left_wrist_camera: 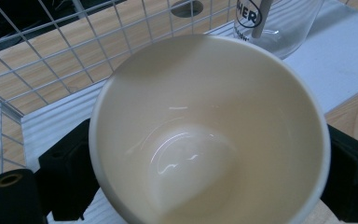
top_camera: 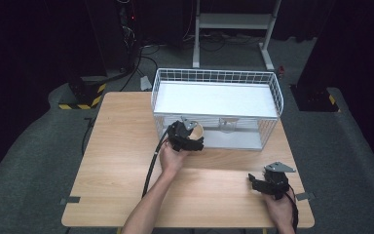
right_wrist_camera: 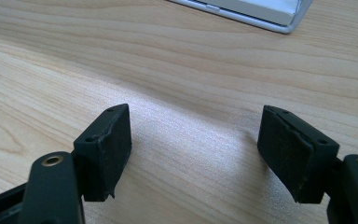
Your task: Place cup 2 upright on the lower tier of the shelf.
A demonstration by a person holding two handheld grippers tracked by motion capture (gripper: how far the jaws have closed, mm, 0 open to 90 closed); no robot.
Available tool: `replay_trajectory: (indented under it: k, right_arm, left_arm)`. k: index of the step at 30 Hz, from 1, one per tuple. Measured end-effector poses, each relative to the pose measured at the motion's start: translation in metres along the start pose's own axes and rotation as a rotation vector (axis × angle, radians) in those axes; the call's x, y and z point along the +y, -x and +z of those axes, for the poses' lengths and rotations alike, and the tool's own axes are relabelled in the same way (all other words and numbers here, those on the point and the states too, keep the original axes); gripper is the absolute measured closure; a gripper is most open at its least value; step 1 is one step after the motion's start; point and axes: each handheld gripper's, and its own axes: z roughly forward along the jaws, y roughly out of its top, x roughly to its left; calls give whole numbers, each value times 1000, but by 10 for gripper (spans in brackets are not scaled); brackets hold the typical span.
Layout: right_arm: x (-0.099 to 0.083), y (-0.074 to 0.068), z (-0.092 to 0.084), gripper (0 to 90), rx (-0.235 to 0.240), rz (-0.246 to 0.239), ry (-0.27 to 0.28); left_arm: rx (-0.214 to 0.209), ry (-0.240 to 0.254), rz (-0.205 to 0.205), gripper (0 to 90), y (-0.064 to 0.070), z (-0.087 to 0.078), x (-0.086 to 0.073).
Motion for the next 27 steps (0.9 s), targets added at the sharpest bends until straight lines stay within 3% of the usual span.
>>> replay_trajectory:
  k: [7, 13, 20, 26, 27]
  right_arm:
    - [0, 0, 0, 262, 0, 0, 0]
    - [0, 0, 0, 262, 0, 0, 0]
    - [0, 0, 0, 262, 0, 0, 0]
    - [0, 0, 0, 262, 0, 0, 0]
    - [0, 0, 0, 262, 0, 0, 0]
  left_arm:
    - [1, 12, -7, 96, -1, 0, -2]
    - [1, 50, -72, 94, -5, 6, -9]
    - [16, 58, -60, 92, -5, 8, -9]
    - [5, 76, -86, 92, -5, 14, -8]
    - [34, 76, -75, 92, -5, 13, -8]
